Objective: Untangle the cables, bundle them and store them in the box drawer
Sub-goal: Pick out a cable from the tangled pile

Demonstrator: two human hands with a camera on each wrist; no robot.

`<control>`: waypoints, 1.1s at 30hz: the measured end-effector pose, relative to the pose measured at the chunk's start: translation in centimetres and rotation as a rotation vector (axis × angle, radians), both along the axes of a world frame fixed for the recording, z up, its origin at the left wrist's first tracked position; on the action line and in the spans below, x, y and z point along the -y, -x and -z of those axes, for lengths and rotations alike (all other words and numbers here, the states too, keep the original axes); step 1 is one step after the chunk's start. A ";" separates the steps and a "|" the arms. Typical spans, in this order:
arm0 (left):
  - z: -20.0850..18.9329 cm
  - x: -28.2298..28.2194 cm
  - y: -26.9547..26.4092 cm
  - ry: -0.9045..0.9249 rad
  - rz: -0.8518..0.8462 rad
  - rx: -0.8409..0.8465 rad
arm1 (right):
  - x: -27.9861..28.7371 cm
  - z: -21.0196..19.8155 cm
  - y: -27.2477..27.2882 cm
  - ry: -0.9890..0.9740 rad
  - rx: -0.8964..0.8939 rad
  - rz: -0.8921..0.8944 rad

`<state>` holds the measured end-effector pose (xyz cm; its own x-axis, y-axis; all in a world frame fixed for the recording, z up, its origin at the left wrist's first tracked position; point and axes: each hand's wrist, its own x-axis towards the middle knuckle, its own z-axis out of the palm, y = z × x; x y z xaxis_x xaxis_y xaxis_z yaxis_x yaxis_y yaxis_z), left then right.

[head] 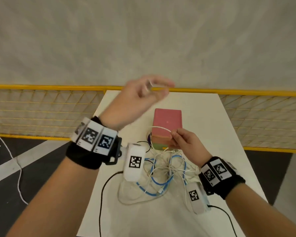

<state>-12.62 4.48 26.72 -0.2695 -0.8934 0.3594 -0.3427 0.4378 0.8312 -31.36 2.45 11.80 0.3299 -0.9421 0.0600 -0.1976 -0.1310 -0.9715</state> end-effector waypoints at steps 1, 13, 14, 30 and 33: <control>1.5 0.1 0.7 -0.081 -0.002 0.179 | 0.1 -0.8 0.1 0.027 0.004 0.005; 3.1 2.3 1.9 0.115 -0.370 0.036 | 0.0 0.3 0.1 0.037 0.052 -0.011; 2.5 2.6 1.4 0.129 -0.425 -0.059 | -0.3 1.1 0.2 0.017 0.030 -0.008; 6.5 0.4 1.8 0.022 -0.143 0.534 | 0.5 -3.4 1.3 0.229 0.022 -0.004; 4.0 1.1 1.0 0.145 -0.269 0.231 | 0.5 -1.6 1.6 0.151 0.019 0.002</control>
<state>-13.63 3.38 22.68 -0.1208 -0.8876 0.4445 -0.6327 0.4139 0.6546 -32.93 1.99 13.43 0.3256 -0.9225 0.2071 -0.1801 -0.2755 -0.9443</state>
